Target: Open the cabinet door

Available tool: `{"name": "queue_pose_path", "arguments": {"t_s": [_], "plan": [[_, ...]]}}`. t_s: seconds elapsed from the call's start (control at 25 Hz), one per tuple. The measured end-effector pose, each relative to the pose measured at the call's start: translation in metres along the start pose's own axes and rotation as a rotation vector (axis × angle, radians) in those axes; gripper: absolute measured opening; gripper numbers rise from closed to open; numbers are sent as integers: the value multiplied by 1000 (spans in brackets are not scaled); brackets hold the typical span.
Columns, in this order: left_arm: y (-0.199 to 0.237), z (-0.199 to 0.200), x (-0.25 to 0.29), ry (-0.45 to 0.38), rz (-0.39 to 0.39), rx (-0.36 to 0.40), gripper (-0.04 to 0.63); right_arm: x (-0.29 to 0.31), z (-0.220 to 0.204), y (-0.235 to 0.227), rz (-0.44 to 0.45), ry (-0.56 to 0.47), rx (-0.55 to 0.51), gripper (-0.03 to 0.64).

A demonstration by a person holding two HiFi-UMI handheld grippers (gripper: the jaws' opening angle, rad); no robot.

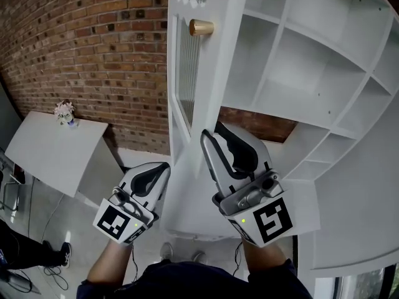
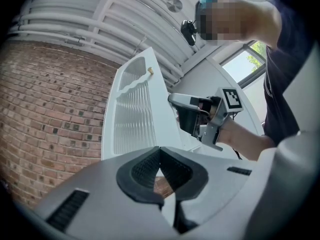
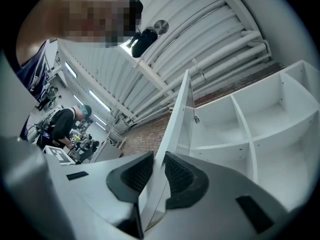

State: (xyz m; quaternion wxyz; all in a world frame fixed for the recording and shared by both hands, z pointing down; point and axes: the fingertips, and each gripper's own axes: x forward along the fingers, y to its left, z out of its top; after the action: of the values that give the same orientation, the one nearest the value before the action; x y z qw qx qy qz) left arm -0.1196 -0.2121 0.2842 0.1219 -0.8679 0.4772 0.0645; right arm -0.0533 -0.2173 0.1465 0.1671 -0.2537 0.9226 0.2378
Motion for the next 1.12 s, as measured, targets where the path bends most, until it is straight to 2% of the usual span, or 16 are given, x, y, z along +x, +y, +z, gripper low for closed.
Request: {"name": "queue_pose_path", "arguments": {"t_s": [0.56, 0.96, 1.12], "plan": [[27, 0, -44, -10, 50, -5, 8, 36, -1, 56, -19, -11, -19, 89], [57, 1, -65, -14, 51, -11, 8, 70, -5, 91, -33, -20, -66, 95], [67, 0, -68, -18, 43, -15, 8, 82, -7, 99, -28, -18, -50, 97]]}}
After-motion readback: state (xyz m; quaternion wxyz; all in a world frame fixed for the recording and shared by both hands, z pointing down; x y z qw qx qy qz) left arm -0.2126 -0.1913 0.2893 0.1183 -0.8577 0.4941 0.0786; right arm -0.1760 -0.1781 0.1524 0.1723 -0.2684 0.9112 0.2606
